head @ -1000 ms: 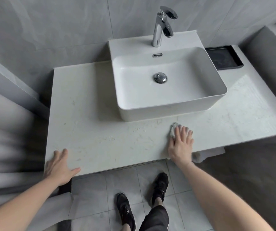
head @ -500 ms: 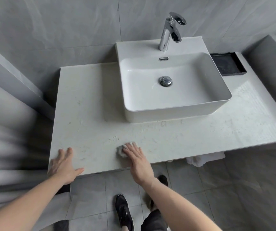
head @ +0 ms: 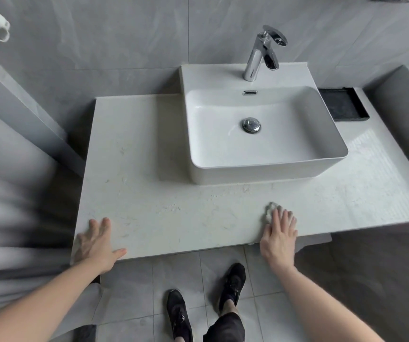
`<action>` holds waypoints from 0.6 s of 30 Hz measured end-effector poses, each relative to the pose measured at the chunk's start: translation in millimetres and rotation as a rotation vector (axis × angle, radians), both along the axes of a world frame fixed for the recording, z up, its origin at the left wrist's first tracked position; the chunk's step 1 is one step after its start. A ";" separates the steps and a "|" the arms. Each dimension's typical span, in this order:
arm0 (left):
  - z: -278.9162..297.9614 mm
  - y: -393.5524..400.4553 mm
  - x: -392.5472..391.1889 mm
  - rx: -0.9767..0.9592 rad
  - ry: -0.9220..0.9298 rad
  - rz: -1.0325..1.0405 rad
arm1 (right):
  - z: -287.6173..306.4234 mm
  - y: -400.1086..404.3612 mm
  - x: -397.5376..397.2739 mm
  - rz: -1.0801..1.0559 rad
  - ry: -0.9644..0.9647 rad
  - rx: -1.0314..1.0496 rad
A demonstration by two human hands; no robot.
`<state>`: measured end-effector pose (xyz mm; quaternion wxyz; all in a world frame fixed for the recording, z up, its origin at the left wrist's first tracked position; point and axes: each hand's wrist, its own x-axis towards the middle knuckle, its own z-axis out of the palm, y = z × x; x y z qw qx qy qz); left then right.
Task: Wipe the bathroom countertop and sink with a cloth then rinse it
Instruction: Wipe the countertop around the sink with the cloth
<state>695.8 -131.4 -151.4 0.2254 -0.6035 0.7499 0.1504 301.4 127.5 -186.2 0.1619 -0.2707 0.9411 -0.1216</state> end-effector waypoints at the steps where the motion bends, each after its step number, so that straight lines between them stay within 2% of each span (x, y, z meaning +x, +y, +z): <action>1: 0.3 0.0 -0.2 -0.001 -0.004 -0.004 | -0.7 -8.6 19.4 0.025 0.014 -0.009; 8: 2.1 0.7 -0.4 0.002 -0.004 -0.009 | 5.3 -70.5 155.2 0.472 -0.068 -0.147; 12: 4.3 1.3 -1.6 -0.003 -0.008 -0.007 | 5.1 -85.1 180.5 0.667 -0.157 -0.198; 15: 5.0 0.5 -1.3 0.004 -0.005 -0.002 | 5.7 -78.4 158.3 0.683 -0.240 -0.263; 18: 4.6 1.0 -1.4 -0.006 -0.002 -0.007 | 13.6 -54.8 112.0 0.527 -0.259 -0.330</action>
